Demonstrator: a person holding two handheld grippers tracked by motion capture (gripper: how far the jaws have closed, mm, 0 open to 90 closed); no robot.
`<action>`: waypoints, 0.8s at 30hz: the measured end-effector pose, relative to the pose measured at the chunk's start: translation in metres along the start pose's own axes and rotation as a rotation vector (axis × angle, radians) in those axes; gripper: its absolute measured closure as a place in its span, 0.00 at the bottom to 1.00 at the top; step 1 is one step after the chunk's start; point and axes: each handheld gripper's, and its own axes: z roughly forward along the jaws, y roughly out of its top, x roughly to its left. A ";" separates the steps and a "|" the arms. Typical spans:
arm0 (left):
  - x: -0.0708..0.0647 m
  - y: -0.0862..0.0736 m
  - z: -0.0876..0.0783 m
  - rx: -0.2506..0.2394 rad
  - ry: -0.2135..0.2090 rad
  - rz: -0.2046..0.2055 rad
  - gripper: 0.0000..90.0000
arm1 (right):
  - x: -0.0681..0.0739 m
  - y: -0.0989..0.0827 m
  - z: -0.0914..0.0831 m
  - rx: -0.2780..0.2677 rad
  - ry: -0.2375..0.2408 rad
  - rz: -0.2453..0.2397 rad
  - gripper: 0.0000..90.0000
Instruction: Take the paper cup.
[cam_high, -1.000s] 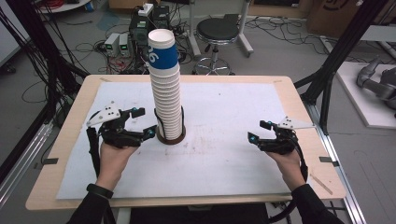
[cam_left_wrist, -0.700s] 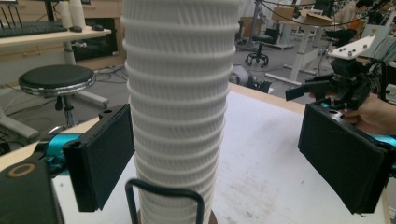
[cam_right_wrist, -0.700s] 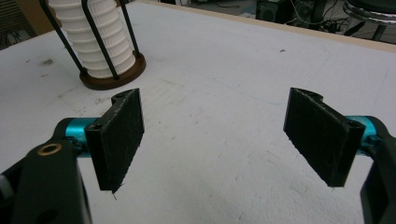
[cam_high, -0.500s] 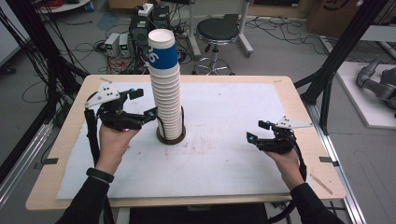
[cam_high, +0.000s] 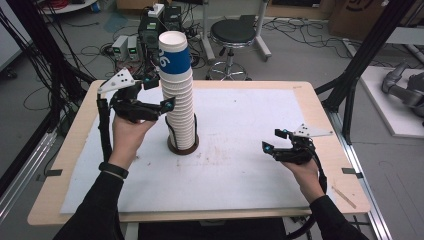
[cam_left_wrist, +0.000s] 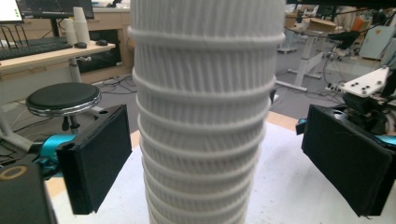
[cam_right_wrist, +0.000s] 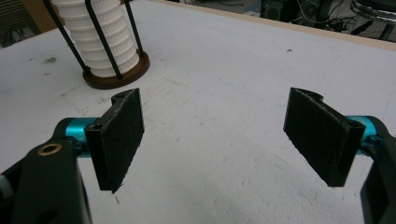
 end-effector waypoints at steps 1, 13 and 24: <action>0.000 0.000 0.000 0.000 0.000 0.000 0.09 | 0.000 0.000 0.000 -0.001 0.001 -0.002 0.23; 0.007 0.013 0.023 0.001 -0.033 -0.010 0.09 | 0.002 0.000 0.000 0.007 0.011 -0.003 0.23; 0.009 0.011 0.030 0.008 -0.036 -0.011 0.11 | 0.007 0.003 0.002 -0.007 0.032 0.003 0.23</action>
